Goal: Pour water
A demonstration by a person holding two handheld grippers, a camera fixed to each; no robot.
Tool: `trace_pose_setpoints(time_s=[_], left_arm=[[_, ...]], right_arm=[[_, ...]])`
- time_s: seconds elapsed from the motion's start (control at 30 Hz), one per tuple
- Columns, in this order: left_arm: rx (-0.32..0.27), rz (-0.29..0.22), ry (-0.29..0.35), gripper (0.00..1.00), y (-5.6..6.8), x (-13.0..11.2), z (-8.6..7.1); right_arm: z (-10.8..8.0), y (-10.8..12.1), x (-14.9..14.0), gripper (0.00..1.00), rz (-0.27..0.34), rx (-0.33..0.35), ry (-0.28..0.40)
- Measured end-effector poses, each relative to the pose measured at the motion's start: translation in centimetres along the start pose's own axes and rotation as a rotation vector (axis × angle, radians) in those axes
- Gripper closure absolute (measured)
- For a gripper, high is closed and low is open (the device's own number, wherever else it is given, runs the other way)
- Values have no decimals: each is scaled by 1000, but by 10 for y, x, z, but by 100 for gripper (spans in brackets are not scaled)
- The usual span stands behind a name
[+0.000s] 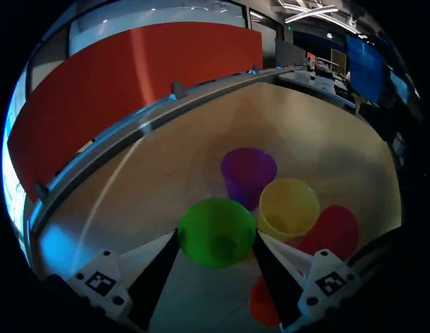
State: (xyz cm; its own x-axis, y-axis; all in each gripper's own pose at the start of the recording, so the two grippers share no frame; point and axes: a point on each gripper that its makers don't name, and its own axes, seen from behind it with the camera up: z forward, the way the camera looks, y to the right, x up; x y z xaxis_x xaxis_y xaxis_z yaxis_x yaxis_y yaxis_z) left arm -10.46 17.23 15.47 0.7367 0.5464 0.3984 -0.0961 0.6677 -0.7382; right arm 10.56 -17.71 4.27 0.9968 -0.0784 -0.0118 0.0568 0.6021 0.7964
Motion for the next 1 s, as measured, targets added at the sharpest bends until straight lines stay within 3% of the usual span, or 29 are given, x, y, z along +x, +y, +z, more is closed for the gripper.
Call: trace_pose_setpoints(time_s=[0.4, 1.0], left_arm=[[23, -16, 49, 11, -5, 15, -19], [67, -22, 170, 11, -2, 48, -58]], right_arm=[[1, -3, 4, 9, -4, 1, -1], [-3, -10, 10, 9, -13, 0, -5]])
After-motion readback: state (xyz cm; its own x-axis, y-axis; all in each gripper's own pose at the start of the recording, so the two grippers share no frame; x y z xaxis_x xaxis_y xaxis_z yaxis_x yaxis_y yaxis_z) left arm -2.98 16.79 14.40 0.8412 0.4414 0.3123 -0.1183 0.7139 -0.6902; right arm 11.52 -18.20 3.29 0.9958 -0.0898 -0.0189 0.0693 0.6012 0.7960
